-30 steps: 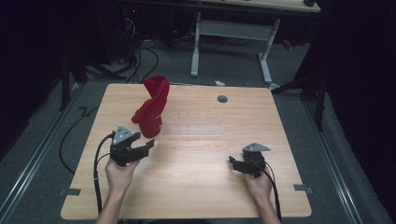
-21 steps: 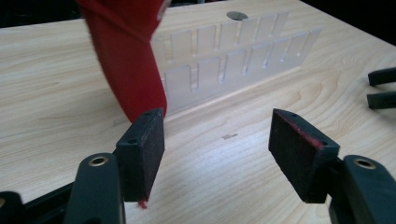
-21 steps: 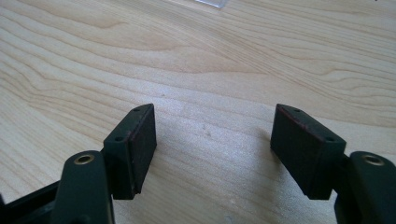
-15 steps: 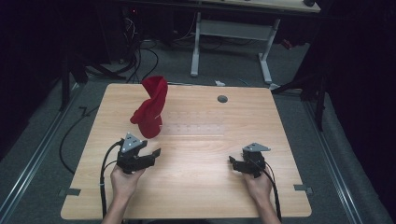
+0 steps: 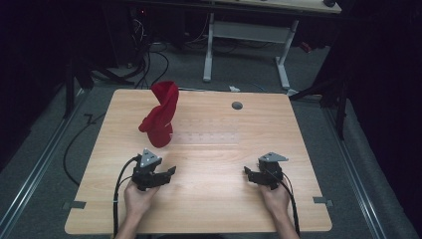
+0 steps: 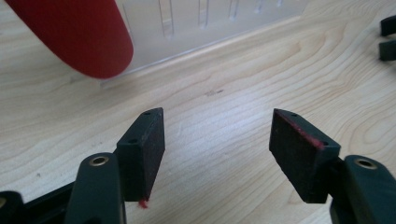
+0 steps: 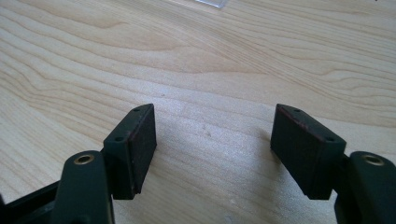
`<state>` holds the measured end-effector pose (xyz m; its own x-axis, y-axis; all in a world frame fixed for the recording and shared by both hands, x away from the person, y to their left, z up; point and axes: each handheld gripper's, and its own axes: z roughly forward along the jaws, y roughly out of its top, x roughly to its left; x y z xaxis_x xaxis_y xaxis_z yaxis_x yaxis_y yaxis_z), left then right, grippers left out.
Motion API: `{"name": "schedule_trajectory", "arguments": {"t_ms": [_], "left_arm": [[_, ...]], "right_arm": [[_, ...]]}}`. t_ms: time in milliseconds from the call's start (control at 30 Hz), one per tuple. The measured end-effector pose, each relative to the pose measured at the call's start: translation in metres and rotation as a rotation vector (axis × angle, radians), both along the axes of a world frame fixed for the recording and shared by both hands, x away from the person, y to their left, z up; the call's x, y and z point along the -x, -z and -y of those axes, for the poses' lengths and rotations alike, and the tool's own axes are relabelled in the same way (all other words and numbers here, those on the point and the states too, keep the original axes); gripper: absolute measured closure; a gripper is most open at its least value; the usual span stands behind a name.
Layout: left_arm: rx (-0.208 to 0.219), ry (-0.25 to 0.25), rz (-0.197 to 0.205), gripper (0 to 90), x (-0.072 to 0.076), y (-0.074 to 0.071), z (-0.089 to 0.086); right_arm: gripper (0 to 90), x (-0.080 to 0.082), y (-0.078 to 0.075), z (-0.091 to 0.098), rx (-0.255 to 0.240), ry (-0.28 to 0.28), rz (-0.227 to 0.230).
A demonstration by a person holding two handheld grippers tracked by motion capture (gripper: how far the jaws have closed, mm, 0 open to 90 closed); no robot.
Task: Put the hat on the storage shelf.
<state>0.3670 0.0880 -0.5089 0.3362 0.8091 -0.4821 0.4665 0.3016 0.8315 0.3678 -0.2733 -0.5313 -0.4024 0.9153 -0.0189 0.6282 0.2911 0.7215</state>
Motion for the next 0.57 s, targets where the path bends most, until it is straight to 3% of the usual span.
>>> {"name": "schedule_trajectory", "arguments": {"t_ms": [167,400,467,567], "left_arm": [[-0.035,-0.01,-0.027,36.2,-0.003,0.012,0.002],[-0.126,-0.032,-0.053,34.8,-0.005,0.033,0.005],[-0.104,-0.036,-0.015,34.0,-0.001,0.037,0.004],[-0.106,-0.037,-0.009,33.7,-0.001,0.037,0.003]], "right_arm": [[31.5,0.0,0.0,0.0,-0.001,0.001,-0.001],[31.5,0.0,0.0,0.0,0.0,0.0,0.0],[31.5,0.0,0.0,0.0,-0.001,0.001,-0.001],[31.5,0.0,0.0,0.0,0.0,0.0,-0.001]]}}
